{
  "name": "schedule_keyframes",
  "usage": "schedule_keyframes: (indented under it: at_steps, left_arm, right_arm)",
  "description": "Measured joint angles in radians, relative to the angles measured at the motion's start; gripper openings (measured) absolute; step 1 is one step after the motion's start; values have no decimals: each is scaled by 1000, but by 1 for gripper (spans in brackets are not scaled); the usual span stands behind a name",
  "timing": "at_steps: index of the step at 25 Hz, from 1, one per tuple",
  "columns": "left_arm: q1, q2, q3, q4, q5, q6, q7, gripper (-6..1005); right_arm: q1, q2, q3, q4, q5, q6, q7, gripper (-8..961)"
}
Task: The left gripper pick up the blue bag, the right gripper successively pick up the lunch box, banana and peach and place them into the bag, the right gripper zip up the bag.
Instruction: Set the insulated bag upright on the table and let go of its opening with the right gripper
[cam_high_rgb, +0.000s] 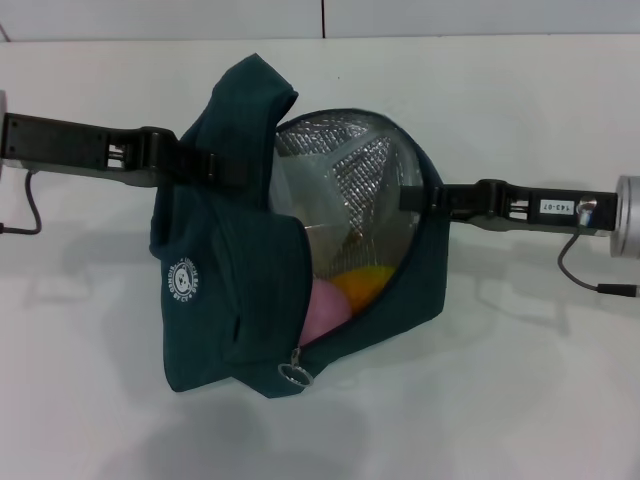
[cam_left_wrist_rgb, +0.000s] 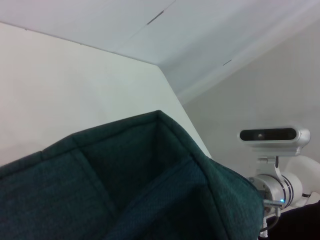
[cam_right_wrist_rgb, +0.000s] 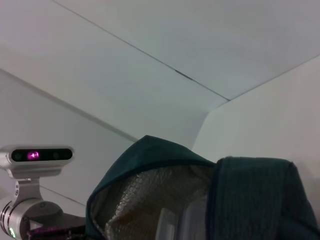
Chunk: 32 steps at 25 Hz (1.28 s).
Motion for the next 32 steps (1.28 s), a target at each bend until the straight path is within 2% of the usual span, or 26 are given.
schedule_keyframes:
  at_steps: [1, 9, 14, 23, 32]
  left_arm:
    - [0, 0, 0, 0, 0, 0, 0, 42]
    - [0, 0, 1, 2, 0, 0, 0, 42]
    - [-7, -4, 2, 1, -3, 14, -2, 42]
    - [-13, -26, 1, -15, -20, 14, -7, 42]
    - [-30, -53, 3, -76, 35, -85, 6, 42]
  right_arm:
    - [-1, 0, 1, 0, 0, -1, 0, 368]
    - [-6, -1, 7, -6, 17, -7, -7, 190]
    - [-6, -7, 11, -10, 75, -58, -42, 133]
    - [-23, -16, 15, -146, 170, -165, -41, 86]
    - [-31, -20, 7, -125, 145, -134, -32, 72]
